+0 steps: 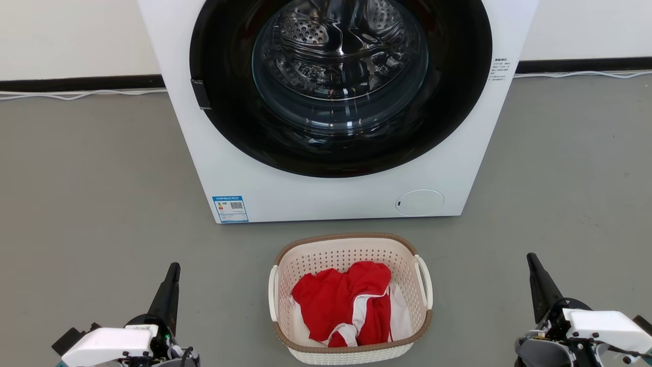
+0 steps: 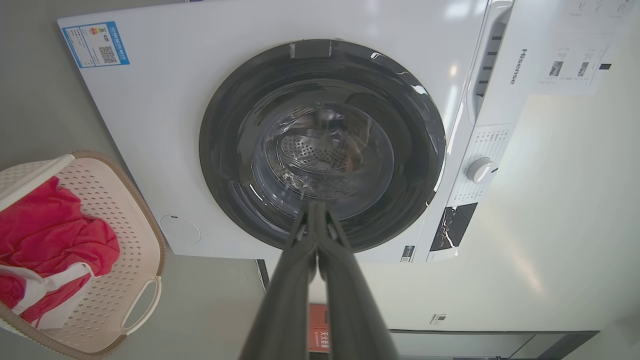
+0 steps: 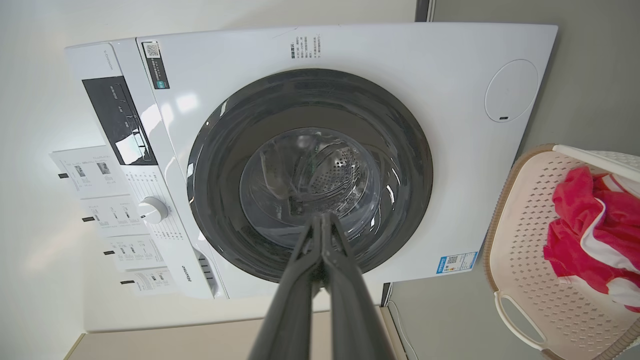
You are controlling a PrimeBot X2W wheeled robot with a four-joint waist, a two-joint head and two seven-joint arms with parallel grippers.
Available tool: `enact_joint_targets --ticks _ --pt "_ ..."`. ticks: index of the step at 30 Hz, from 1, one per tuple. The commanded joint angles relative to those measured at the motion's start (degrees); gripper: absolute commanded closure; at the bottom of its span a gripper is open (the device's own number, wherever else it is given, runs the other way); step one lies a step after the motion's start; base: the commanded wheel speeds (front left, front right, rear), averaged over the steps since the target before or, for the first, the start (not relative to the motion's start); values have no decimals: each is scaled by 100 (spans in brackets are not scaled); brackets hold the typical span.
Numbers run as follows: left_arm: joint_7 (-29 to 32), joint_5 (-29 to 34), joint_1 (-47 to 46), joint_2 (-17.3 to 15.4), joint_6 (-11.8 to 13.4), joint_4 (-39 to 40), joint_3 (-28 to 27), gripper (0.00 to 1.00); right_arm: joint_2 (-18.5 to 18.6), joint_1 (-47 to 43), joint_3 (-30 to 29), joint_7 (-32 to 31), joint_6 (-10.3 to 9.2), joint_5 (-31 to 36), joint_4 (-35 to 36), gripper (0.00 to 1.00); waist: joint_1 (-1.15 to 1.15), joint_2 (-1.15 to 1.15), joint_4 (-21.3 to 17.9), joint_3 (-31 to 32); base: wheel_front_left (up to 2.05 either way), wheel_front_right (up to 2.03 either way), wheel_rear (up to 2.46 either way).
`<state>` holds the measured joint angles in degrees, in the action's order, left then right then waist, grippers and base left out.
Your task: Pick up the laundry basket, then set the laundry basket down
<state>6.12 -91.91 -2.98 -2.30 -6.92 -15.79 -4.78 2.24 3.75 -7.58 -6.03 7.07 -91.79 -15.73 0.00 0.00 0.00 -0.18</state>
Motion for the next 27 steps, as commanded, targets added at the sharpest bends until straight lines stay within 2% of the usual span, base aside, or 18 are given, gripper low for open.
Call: enact_joint_targets --ticks 1,27 --pt "37 -25 -322 -58 -57 173 -175 100 64 244 104 -47 42 -37 170 100 0 0 0 0 0 0 0" --pt "37 -25 -321 -58 -57 174 -174 100 64 243 105 -46 42 -38 170 100 0 0 0 0 0 0 0"
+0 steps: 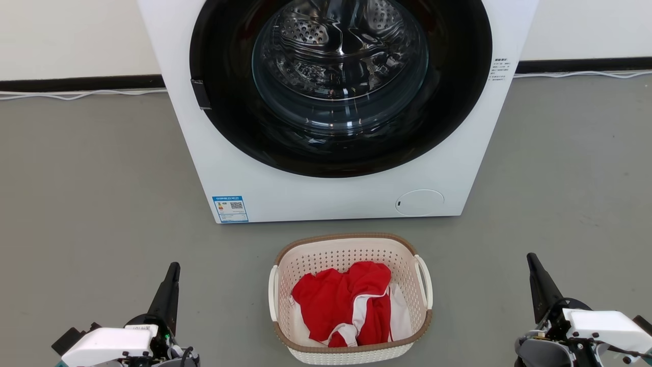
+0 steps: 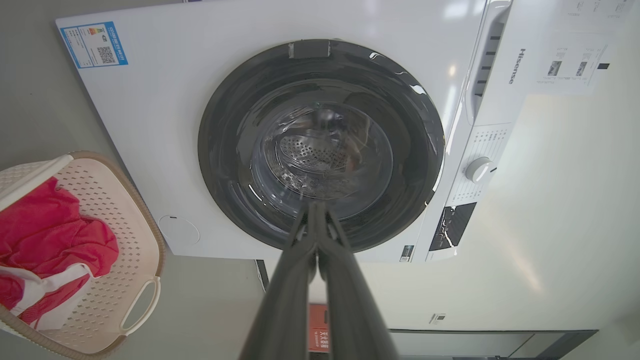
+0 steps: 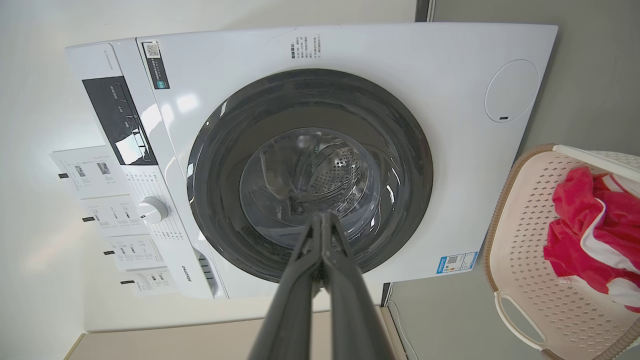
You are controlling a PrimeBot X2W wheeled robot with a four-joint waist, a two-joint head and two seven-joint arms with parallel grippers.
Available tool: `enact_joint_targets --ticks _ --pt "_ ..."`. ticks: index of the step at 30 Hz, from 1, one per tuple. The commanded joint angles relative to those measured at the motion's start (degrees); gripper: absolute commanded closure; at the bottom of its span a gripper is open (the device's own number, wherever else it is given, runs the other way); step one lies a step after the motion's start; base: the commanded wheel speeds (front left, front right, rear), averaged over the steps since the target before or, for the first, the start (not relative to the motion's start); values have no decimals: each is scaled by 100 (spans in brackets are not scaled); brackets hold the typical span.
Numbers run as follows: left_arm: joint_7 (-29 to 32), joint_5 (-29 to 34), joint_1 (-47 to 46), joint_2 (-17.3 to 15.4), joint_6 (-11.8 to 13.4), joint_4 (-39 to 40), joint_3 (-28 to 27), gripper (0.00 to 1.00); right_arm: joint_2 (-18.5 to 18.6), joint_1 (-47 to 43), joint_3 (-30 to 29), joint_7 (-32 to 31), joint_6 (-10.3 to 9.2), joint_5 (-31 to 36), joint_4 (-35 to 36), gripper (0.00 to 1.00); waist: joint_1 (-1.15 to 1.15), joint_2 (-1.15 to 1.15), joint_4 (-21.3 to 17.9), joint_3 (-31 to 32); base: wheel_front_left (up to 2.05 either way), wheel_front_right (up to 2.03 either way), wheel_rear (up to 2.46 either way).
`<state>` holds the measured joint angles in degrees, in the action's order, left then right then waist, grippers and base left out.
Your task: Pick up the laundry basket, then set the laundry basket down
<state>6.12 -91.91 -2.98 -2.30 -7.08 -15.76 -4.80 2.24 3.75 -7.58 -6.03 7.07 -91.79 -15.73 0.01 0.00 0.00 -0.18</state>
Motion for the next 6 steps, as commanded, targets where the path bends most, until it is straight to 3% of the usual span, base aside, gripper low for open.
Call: enact_joint_targets --ticks 1,6 --pt "37 -25 -321 -58 -41 170 -173 100 64 243 105 -46 42 -38 170 100 0 0 0 0 0 0 0" --pt "37 -26 -321 -58 -41 170 -173 100 64 243 105 -46 42 -38 170 100 0 0 0 0 0 0 0"
